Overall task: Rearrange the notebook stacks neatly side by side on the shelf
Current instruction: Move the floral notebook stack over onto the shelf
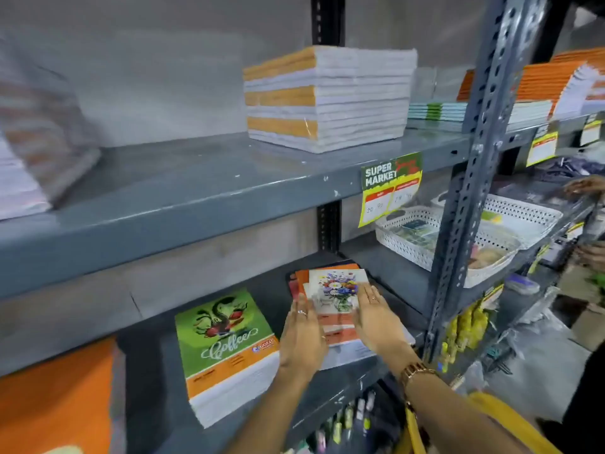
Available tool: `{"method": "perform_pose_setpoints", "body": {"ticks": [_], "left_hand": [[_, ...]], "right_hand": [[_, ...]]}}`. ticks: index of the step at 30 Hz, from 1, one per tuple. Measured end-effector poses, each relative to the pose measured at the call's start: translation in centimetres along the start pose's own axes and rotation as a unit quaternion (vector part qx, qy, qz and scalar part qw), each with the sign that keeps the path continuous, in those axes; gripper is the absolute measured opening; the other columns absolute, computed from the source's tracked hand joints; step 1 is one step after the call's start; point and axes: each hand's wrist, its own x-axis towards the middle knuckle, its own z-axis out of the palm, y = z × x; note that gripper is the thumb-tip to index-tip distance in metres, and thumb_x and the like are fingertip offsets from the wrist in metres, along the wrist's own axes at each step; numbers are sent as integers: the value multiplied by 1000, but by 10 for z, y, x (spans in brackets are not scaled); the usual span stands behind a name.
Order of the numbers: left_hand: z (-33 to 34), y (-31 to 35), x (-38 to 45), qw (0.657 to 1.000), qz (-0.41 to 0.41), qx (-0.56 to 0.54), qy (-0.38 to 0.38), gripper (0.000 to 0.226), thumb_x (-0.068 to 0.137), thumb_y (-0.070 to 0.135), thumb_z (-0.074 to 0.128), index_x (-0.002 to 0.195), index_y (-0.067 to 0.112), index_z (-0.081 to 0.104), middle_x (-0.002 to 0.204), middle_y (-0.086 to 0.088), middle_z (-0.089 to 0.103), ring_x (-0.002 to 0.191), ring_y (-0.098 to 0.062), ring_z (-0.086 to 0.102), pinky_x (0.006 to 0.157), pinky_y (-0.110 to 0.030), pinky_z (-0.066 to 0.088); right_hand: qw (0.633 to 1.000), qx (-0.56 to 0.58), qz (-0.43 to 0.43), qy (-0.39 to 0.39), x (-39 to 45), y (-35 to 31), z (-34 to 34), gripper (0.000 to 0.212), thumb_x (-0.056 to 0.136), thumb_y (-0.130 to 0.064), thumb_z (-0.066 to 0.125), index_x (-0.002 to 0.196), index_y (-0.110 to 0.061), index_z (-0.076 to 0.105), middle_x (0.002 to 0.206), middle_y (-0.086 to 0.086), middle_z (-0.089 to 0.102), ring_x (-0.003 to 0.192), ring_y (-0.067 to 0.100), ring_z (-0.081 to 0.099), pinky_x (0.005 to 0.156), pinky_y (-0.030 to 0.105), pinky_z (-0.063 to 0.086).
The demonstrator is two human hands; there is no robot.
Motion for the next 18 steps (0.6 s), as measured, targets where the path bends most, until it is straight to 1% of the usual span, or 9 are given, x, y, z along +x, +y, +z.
{"method": "perform_pose_setpoints", "body": {"ticks": [1,3,6,9,12,15,18], "left_hand": [[9,3,-3,1000,-14,6,-23,63,97,19,36,149,3,4,160,-16,7,148,-26,6,122,-33,9],[26,6,-14,999,-28,-8,-45,62,99,24,32,149,4,1,160,-14,3,148,-26,2,122,-35,6],[49,4,-33,996,-49,-16,-72,65,100,38,25,150,8,-3,161,-10,-2,148,-23,-3,121,-36,2],[61,-1,-43,995,-64,-48,-63,74,96,52,26,150,13,-6,161,-5,-5,148,-22,-3,121,-35,2],[64,0,-45,995,-57,-62,-54,87,91,62,31,150,12,-10,161,-4,-7,148,-22,-2,121,-35,1],[64,-1,-46,996,-48,-45,-52,92,87,69,26,149,13,-12,161,-5,-8,148,-22,-2,121,-35,0],[64,-3,-46,998,-40,-26,-49,93,86,70,24,149,12,-13,160,-7,-9,148,-22,-2,121,-35,0]], "right_hand": [[1000,-1,14,-9,4,1,5,58,99,-26,35,148,-7,10,159,9,11,147,19,9,117,33,20],[999,-18,29,-27,12,4,14,58,98,-32,38,146,-5,19,157,12,18,146,21,13,116,35,23],[997,-36,12,-67,20,6,24,60,96,-40,39,144,-8,24,157,12,19,146,24,11,119,36,15],[995,-40,-24,-90,26,11,29,57,98,-44,34,147,-18,21,159,6,11,147,23,4,121,37,8],[991,-36,-54,-119,26,14,29,54,99,-44,31,147,-24,21,159,4,13,147,21,7,120,37,9],[988,-46,-69,-129,24,20,24,57,97,-47,34,148,-24,21,159,3,16,146,20,10,120,37,11],[985,-43,-82,-143,20,24,17,59,95,-39,43,148,-25,21,159,2,16,146,19,10,121,35,12]]}}
